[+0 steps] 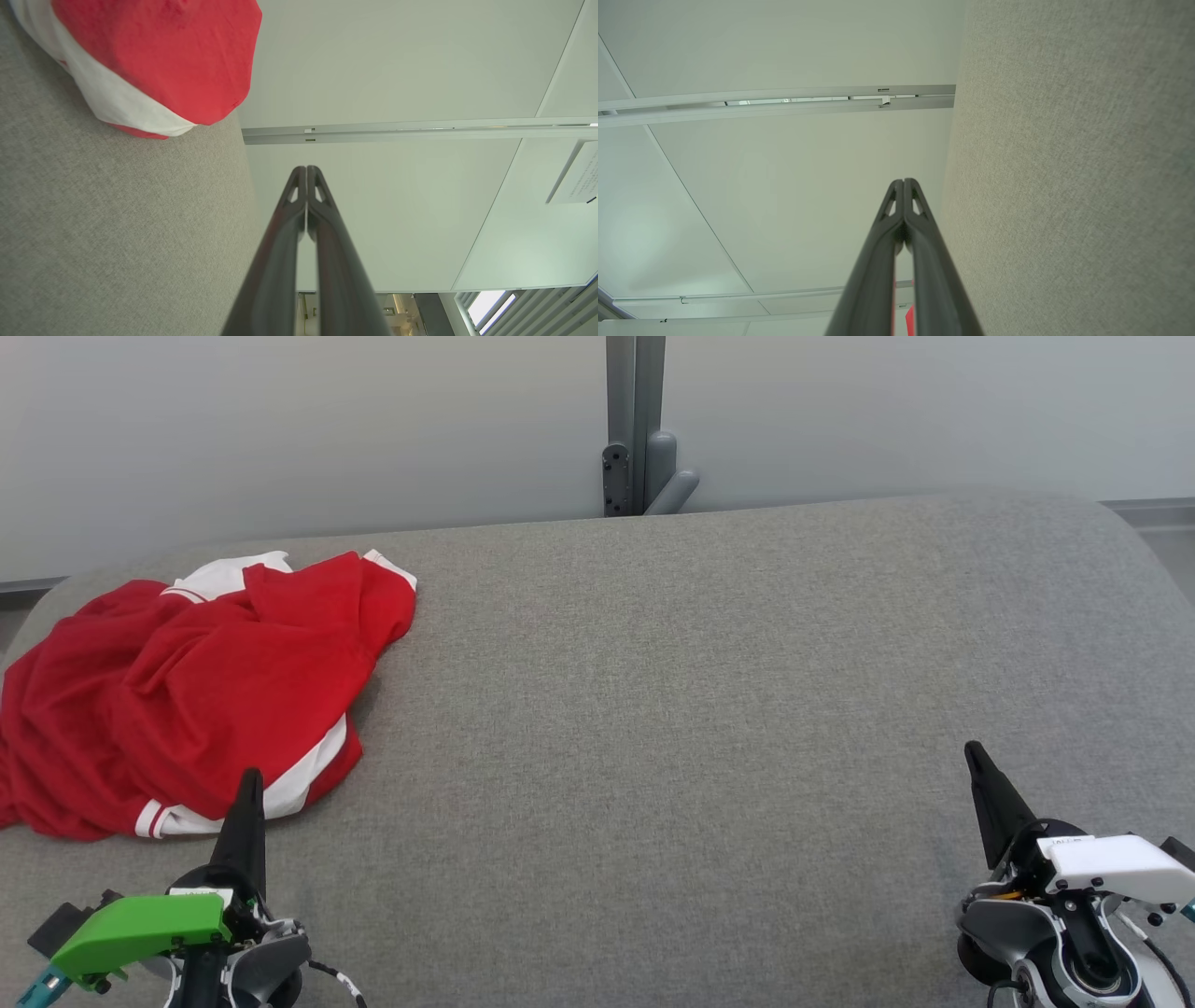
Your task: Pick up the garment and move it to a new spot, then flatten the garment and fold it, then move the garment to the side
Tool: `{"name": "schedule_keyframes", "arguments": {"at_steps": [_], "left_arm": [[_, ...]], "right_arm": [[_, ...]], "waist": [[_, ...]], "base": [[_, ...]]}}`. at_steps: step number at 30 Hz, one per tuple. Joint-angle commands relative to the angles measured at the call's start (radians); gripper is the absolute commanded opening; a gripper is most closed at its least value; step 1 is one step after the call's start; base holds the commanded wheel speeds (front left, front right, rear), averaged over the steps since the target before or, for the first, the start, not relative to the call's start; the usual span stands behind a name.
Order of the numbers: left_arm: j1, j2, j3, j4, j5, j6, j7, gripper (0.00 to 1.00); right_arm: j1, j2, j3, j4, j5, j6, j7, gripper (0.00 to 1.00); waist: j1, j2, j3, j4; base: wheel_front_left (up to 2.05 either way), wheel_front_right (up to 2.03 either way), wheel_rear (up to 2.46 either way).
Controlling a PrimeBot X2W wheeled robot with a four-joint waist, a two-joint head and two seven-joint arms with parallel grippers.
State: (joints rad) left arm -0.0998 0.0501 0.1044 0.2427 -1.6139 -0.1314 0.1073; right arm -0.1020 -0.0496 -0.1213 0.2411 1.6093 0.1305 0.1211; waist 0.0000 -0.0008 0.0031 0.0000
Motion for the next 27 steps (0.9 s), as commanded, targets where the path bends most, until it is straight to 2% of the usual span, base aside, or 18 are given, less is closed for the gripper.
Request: {"name": "schedule_keyframes", "arguments": {"at_steps": [1,5,6,15,27], "left_arm": [[-0.019,0.001,0.002,-0.002,0.011,-0.002,-0.001,0.00],[-0.019,0.001,0.002,-0.002,0.011,-0.002,-0.001,0.00],[0.000,0.000,0.000,0.000,0.000,0.000,0.000,1.00],[0.019,-0.002,-0.035,0.005,0.002,0.001,-0.041,1.00],[0.020,0.008,-0.056,0.000,0.146,0.009,-0.096,1.00]], "right_arm": [[-0.009,-0.005,-0.002,-0.004,0.006,0.001,-0.004,0.00],[-0.009,-0.005,-0.002,-0.004,0.006,0.001,-0.004,0.00],[0.000,0.000,0.000,0.001,0.000,0.000,0.000,1.00],[0.019,0.004,0.026,0.012,-0.041,0.000,-0.043,1.00],[0.025,0.003,0.043,-0.035,-0.292,0.000,-0.099,1.00]], "waist": [[0.0000,0.0008,0.000,0.000],[0.0000,0.0008,0.000,0.000],[0.0000,0.0000,0.000,0.000],[0.0000,0.0001,0.000,0.002],[0.0000,0.0001,-0.001,0.006]], "base": [[0.00,0.00,0.00],[0.00,0.00,0.00],[0.00,0.00,0.00],[0.00,0.00,0.00],[0.00,0.00,0.00]]}}
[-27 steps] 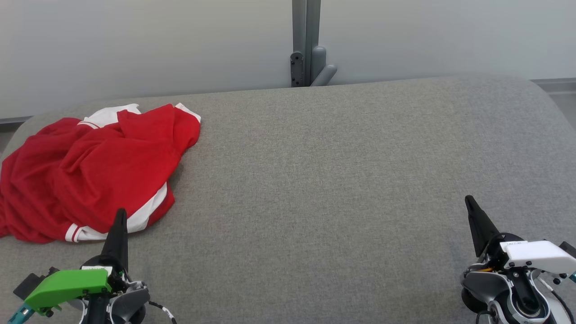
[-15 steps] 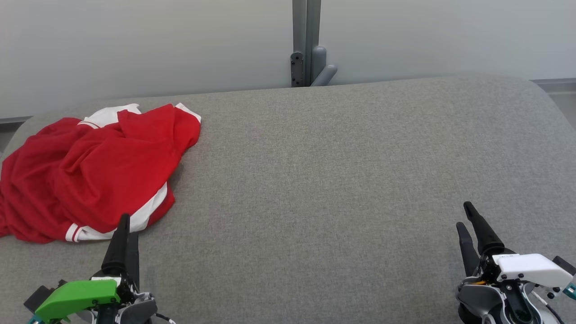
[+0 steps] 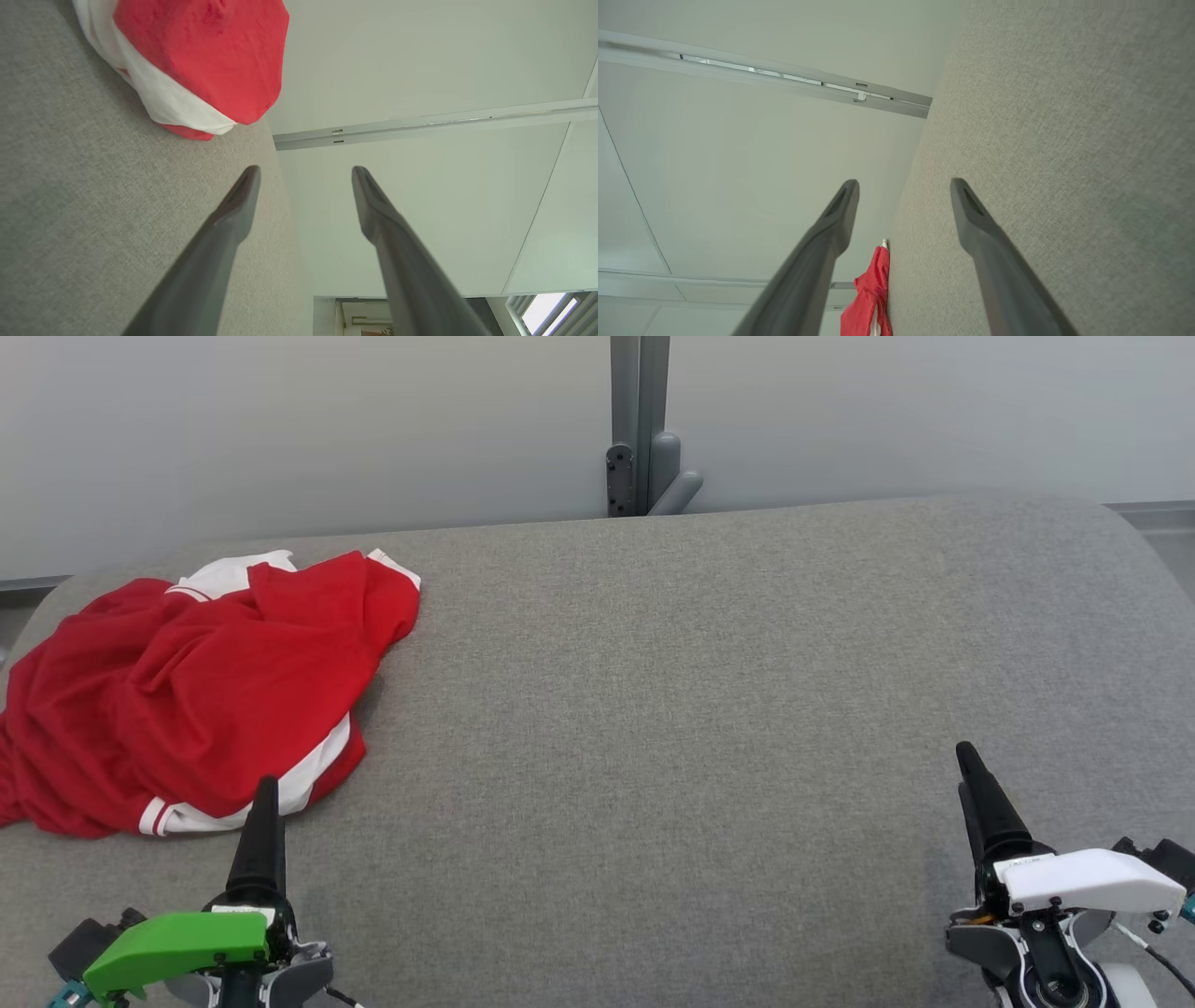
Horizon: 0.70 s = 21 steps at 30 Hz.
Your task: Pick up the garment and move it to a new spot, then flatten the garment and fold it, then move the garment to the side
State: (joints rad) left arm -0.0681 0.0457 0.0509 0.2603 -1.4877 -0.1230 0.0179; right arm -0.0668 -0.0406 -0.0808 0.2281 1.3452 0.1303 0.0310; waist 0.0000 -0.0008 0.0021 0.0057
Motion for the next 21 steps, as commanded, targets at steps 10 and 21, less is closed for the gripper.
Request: {"name": "schedule_keyframes", "arguments": {"at_steps": [10,21], "left_arm": [[-0.013,0.033,-0.020,-0.016,0.241,0.017,-0.043,1.00],[-0.015,0.059,-0.060,-0.003,0.509,0.017,-0.083,1.00]], "right_arm": [[-0.012,-0.018,0.051,-0.059,-0.329,0.000,-0.047,1.00],[-0.016,-0.022,0.074,-0.050,-0.565,0.000,-0.089,1.00]], "waist": [[0.0000,0.0002,-0.001,0.007],[0.0000,0.0002,-0.001,0.017]], "base": [[0.00,0.00,0.00],[0.00,0.00,0.00]]}}
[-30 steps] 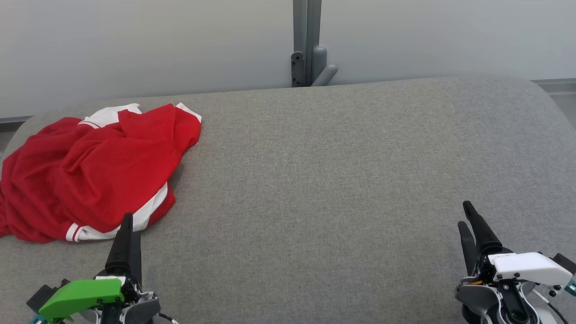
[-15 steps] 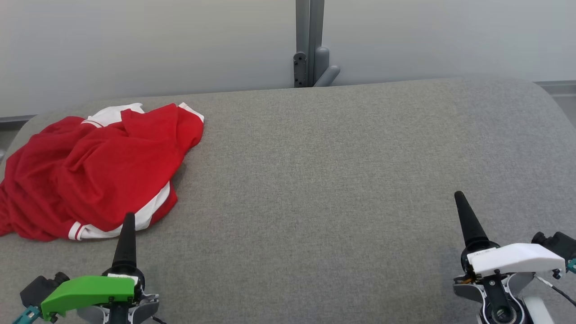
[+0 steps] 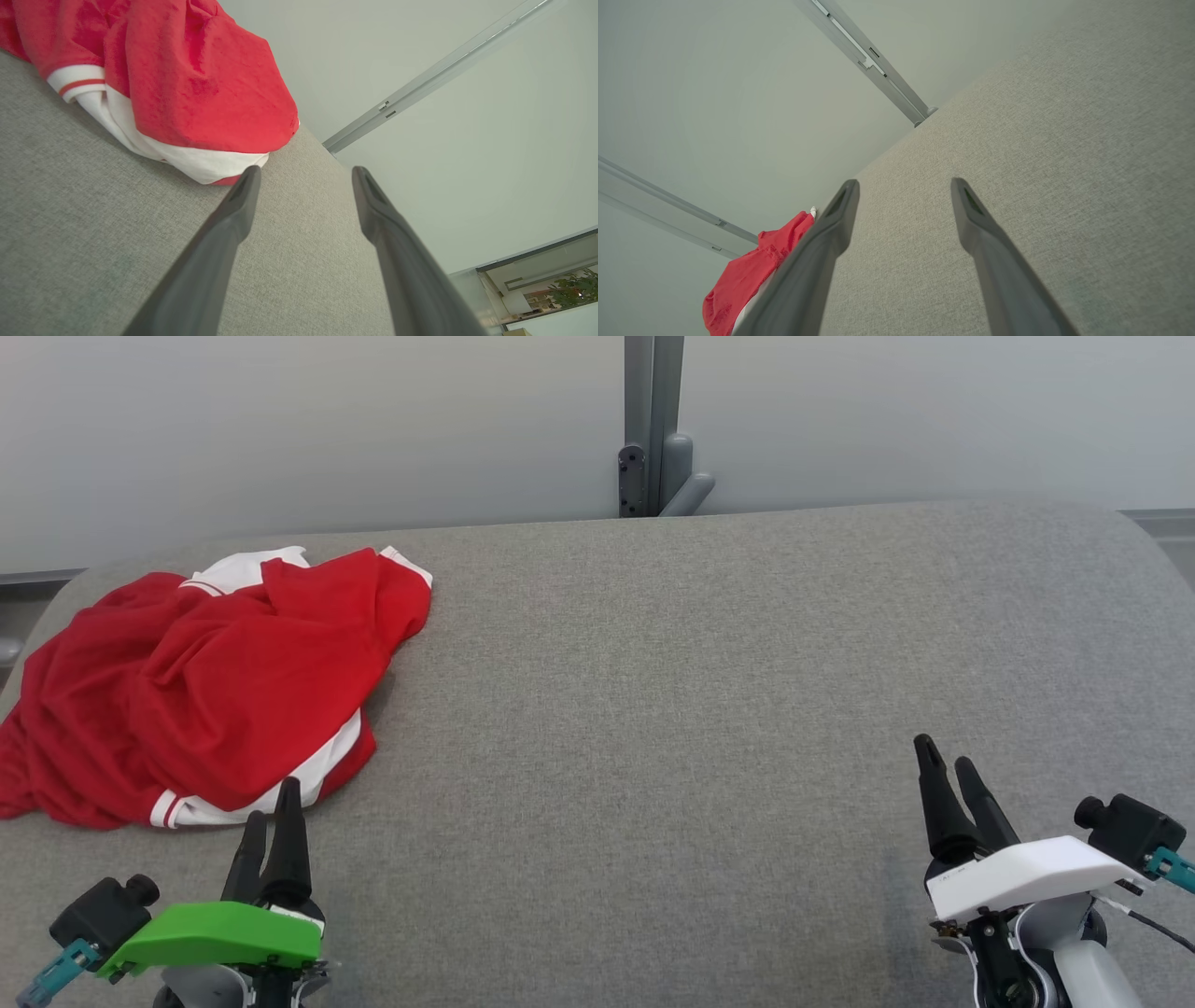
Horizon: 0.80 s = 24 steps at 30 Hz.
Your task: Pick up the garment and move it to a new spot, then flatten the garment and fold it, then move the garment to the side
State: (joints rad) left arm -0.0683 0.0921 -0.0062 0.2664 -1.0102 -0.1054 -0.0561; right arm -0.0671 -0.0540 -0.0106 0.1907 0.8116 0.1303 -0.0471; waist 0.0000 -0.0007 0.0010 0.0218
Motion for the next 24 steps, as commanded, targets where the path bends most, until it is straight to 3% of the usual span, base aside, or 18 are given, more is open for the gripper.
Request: {"name": "schedule_keyframes", "arguments": {"at_steps": [1,24], "left_arm": [[-0.015,0.015,-0.004,-0.007,0.049,-0.001,-0.012,1.00],[-0.001,0.043,-0.031,-0.014,0.382,-0.020,-0.082,1.00]], "right_arm": [[-0.016,-0.009,0.006,-0.011,-0.047,0.000,-0.014,1.00],[-0.012,-0.011,0.001,0.007,-0.386,0.000,-0.086,1.00]], "waist": [[0.0000,0.0002,0.000,0.001],[0.0000,0.0004,-0.004,0.010]], "base": [[0.00,0.00,0.00],[0.00,0.00,0.00]]}}
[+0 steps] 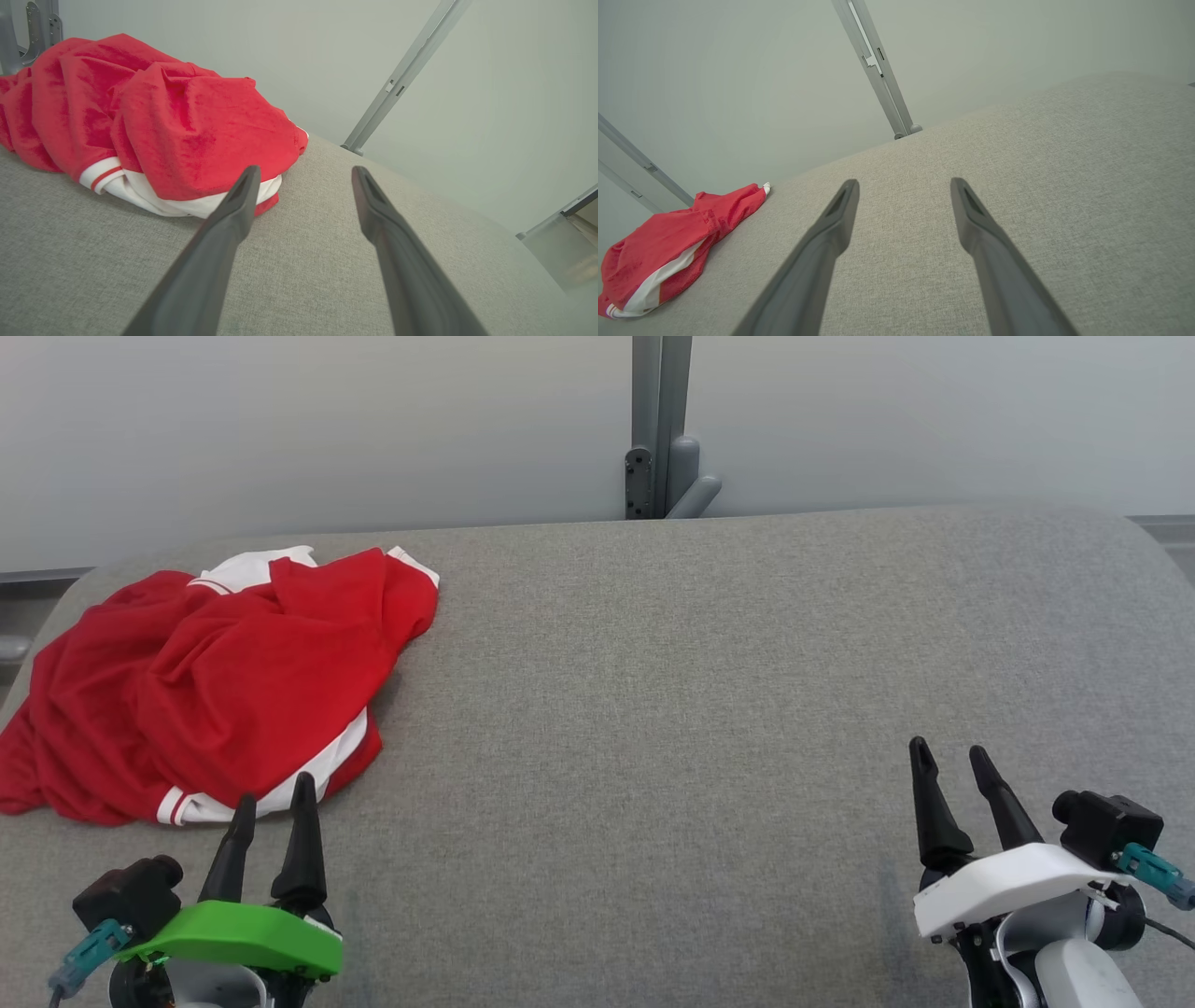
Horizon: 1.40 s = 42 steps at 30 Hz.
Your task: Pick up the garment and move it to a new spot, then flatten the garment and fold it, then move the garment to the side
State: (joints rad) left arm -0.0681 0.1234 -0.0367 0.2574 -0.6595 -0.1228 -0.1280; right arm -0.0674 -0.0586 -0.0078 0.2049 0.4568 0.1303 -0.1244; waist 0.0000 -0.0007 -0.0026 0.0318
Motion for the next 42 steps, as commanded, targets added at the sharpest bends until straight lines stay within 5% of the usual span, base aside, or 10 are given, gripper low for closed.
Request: {"name": "schedule_keyframes", "arguments": {"at_steps": [1,42], "left_arm": [[-0.002,0.013,0.000,-0.003,0.041,-0.003,-0.012,1.00],[0.005,0.029,0.010,0.087,0.329,-0.009,-0.106,1.00]], "right_arm": [[-0.012,-0.006,-0.003,-0.007,-0.043,0.000,-0.012,1.00],[0.014,0.007,-0.045,0.002,-0.393,0.000,-0.110,1.00]], "waist": [[0.0000,0.0003,0.000,0.001],[0.0000,0.0006,-0.014,0.004]], "base": [[0.00,0.00,0.00],[0.00,0.00,0.00]]}}
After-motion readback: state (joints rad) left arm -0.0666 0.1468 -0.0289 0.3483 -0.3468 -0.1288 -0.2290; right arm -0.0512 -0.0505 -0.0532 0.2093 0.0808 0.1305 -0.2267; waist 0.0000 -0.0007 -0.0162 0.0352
